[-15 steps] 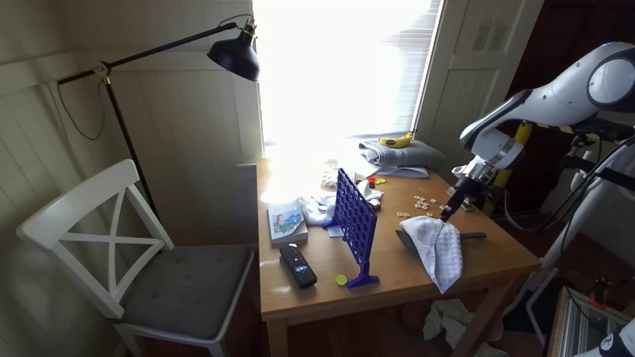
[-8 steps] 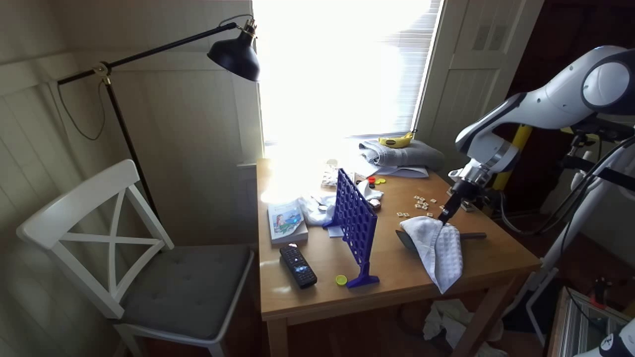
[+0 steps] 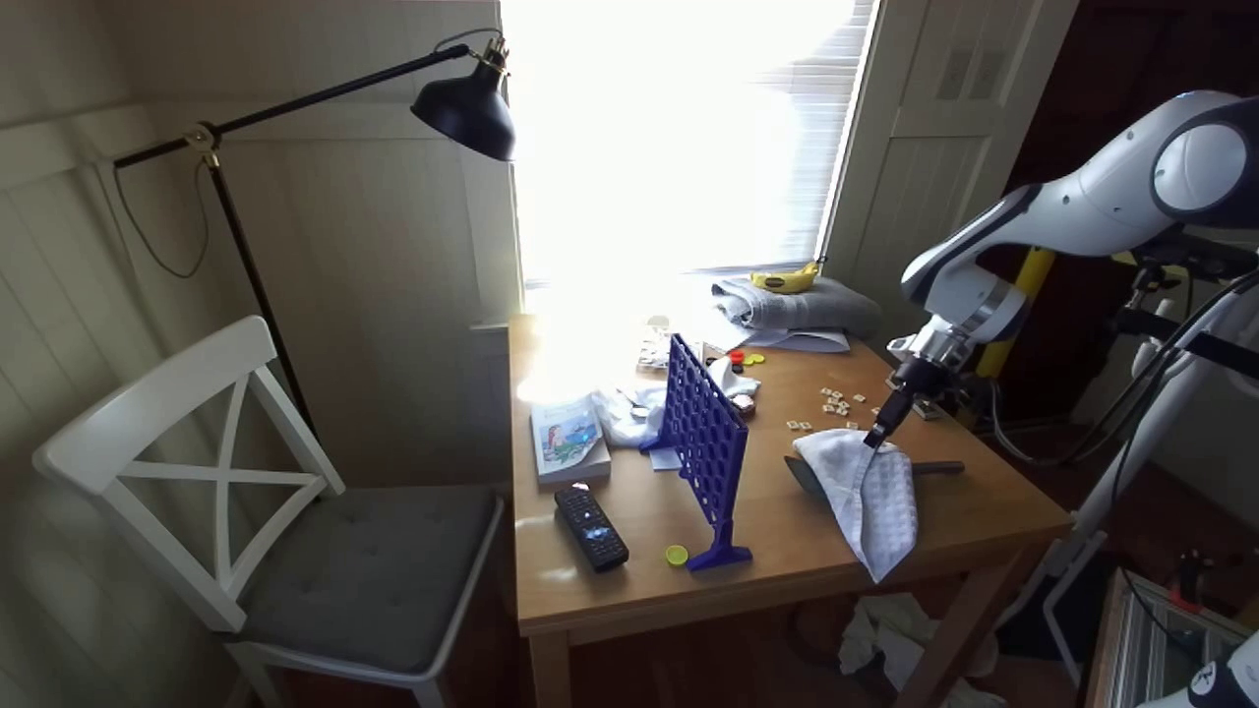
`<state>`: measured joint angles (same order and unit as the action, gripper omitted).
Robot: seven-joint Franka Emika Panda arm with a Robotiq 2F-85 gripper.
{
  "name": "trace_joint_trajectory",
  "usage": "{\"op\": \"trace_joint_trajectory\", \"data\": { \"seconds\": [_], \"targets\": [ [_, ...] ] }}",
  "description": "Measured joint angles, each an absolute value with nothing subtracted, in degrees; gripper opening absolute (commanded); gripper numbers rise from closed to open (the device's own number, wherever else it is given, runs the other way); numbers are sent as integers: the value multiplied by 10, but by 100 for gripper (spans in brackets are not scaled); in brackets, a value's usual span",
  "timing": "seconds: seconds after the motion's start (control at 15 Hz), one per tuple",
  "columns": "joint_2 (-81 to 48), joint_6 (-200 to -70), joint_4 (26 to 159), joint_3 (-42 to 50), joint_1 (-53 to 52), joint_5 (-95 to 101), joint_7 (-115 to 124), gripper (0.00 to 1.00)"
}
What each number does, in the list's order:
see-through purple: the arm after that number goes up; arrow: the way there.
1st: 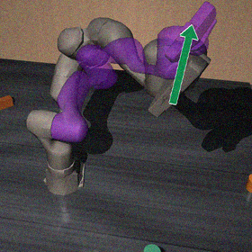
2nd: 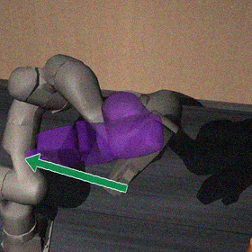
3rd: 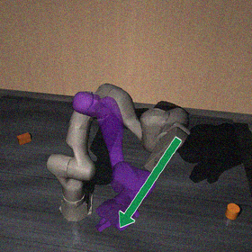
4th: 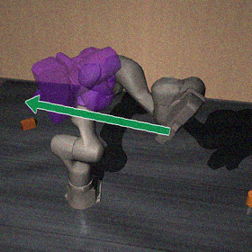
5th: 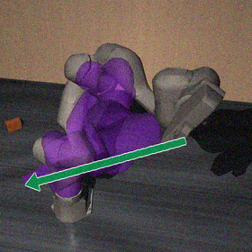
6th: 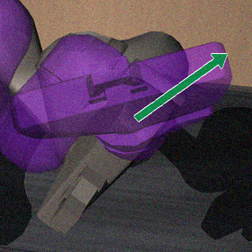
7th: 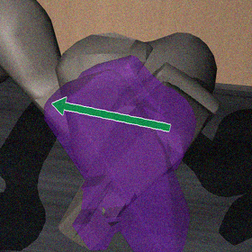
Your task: Move the white towel to the space in between the spatula and blue object
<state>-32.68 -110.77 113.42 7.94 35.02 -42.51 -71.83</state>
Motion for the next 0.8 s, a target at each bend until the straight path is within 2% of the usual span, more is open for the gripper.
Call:
{"op": "trace_joint_trajectory", "data": {
  "seconds": [0.13,0.2,0.8],
  "targets": [
    [-327,-1108,1134,81,350,-425,-718,2],
    [-327,-1108,1134,82,350,-425,-718,0],
    [-313,-1097,1143,86,345,-420,-769,1]
  ]
}}
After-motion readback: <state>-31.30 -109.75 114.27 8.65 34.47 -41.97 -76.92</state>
